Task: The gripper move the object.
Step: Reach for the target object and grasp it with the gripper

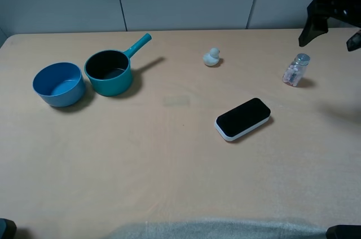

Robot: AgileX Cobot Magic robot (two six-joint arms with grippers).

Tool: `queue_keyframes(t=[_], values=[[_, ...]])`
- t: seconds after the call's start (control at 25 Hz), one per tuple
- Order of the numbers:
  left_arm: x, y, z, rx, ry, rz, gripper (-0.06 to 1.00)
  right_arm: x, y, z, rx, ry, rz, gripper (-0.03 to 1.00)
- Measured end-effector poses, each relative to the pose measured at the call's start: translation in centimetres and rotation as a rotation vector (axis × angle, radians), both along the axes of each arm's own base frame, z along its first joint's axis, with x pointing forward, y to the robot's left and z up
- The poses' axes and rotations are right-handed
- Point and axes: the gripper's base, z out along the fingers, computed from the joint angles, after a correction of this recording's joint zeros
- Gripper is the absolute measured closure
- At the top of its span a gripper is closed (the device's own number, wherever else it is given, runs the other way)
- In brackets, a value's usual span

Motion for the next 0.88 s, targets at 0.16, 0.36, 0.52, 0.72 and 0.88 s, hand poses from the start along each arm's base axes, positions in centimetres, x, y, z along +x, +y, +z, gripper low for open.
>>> queue_keyframes(t=[0.16,0.36,0.52,0.72,0.88], values=[[0.0,0.0,0.0,0.0,0.0,0.0,0.2,1.4,0.5,-2.0,0.013,0.064,-0.041,0.29],[0.0,0.0,0.0,0.0,0.0,0.0,0.2,2.6,0.5,-4.3,0.032,0.095,-0.138,0.29],[0.0,0.0,0.0,0.0,0.0,0.0,0.2,3.3,0.4,-5.2,0.039,0.088,-0.195,0.29],[0.0,0.0,0.0,0.0,0.0,0.0,0.2,3.9,0.3,-7.4,0.014,0.124,-0.196,0.29],[0.0,0.0,0.0,0.0,0.0,0.0,0.2,4.5,0.3,-8.9,0.009,0.132,-0.199,0.29]])
